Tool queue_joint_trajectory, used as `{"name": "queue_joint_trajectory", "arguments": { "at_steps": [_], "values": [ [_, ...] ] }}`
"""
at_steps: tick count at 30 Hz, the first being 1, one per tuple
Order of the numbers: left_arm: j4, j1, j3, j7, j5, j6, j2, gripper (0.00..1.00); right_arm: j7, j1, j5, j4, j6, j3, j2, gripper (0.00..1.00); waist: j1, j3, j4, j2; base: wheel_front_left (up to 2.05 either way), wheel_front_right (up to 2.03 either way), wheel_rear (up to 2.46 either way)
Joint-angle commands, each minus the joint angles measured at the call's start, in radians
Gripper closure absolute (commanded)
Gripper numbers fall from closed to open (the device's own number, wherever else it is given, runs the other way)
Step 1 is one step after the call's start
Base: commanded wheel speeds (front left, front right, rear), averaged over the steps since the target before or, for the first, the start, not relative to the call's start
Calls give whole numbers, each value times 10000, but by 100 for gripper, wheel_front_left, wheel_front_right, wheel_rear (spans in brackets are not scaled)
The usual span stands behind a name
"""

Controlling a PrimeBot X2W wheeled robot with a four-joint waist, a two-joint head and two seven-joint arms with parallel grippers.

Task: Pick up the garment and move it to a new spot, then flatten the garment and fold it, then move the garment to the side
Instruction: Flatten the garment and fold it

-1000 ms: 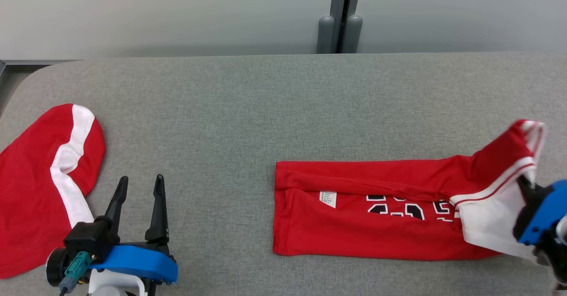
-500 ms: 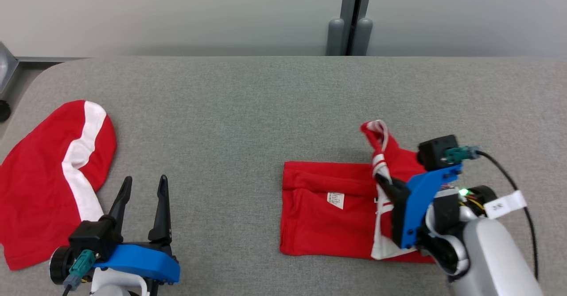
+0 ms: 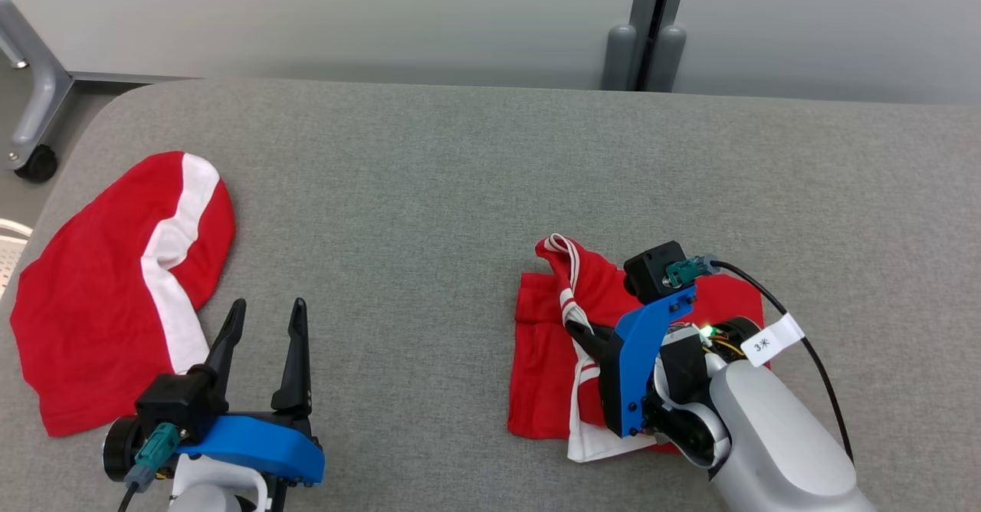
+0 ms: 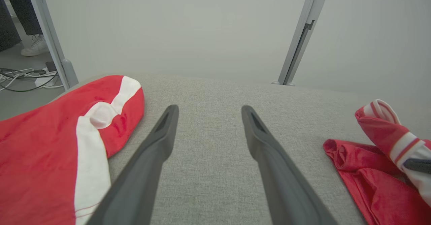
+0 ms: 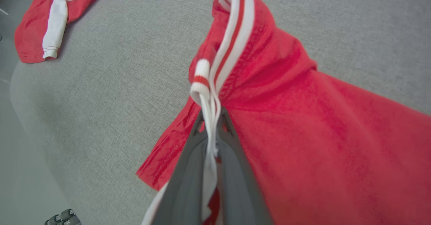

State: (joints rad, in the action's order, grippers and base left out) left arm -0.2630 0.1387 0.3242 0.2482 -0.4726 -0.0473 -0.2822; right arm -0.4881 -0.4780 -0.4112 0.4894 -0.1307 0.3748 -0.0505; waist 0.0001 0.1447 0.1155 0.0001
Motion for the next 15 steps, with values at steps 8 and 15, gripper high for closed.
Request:
{"name": "queue_joint_trajectory", "arguments": {
  "at_steps": [8, 15],
  "values": [
    [-138, 154, 76, 76, -9, 69, 69, 0, 787, -614, -578, 1155, -3, 584, -1, 40, -1, -16, 217, -1, 0, 0, 0],
    [-267, 102, 4, 111, -66, 102, 55, 0, 2021, -911, -1992, 918, -1, 748, -2, 0, -1, -121, 222, -1, 0, 0, 0]
  ]
}}
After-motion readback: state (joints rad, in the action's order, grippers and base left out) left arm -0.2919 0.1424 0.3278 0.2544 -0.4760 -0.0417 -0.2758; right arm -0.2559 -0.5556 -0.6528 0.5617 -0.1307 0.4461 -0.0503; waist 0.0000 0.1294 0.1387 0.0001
